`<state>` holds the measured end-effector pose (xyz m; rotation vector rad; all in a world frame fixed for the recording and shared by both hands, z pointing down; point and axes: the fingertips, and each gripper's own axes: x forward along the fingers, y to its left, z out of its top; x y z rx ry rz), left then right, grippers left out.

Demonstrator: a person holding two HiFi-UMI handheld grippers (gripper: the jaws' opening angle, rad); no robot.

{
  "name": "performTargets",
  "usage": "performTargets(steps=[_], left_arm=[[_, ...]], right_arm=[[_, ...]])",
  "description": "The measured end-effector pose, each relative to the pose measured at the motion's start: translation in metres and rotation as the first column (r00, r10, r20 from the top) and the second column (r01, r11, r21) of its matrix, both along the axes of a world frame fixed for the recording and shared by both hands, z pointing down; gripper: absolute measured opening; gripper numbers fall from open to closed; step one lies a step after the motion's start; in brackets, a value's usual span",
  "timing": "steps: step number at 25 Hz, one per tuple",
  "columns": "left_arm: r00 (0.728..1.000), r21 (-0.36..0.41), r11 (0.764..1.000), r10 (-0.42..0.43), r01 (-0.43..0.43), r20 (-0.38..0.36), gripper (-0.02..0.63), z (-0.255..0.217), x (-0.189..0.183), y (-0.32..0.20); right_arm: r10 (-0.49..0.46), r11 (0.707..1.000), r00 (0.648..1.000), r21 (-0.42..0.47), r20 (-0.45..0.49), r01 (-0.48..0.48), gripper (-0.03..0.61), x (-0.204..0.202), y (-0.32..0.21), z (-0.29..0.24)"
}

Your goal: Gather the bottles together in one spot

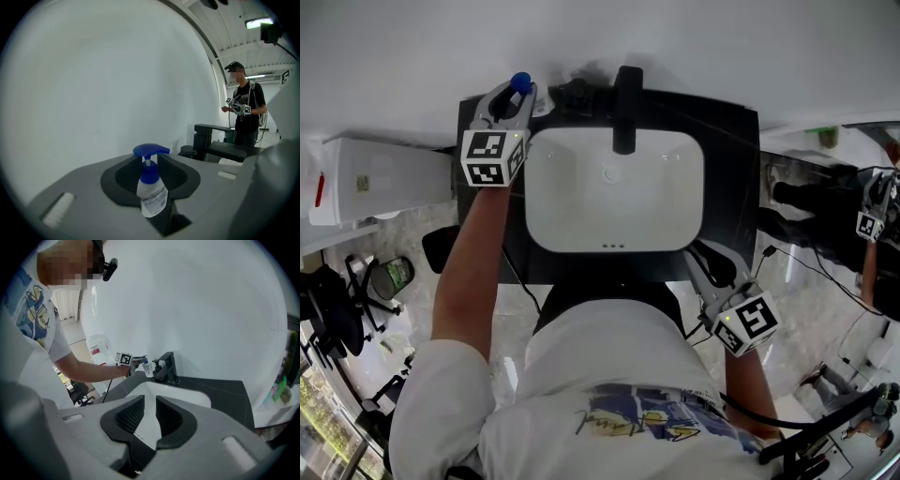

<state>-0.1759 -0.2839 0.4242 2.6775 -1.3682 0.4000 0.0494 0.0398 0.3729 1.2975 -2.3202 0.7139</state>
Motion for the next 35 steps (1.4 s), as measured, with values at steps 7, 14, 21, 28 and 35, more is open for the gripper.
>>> performTargets(steps=[7, 14, 21, 28, 35], left_arm=[[0.999, 0.020, 1.000, 0.010, -0.011, 0.030, 0.106, 0.003, 0.005, 0.003], [0.999, 0.028, 0.999, 0.017, -0.019, 0.051, 0.137, 0.003, 0.006, 0.006], [0.998, 0.033, 0.999, 0.017, -0.020, 0.061, 0.174, 0.004, 0.009, 0.006], [0.998, 0.041, 0.999, -0.028, 0.026, 0.054, 0.239, 0.003, 0.002, 0.001], [0.998, 0.043, 0.999, -0.027, 0.025, 0.056, 0.252, 0.001, -0.002, 0.009]], right_arm=[[0.008, 1.000, 1.000, 0.010, 0.008, -0.008, 0.077, -0.010, 0.000, 0.002], [0.015, 1.000, 1.000, 0.021, 0.010, -0.015, 0.077, -0.016, 0.002, 0.000], [0.024, 0.999, 1.000, 0.023, 0.014, -0.024, 0.077, -0.018, 0.007, 0.000], [0.028, 0.999, 0.999, 0.026, 0.019, -0.029, 0.077, -0.021, 0.009, -0.001], [0.015, 0.999, 1.000, 0.034, 0.010, -0.015, 0.077, -0.022, 0.007, -0.002]])
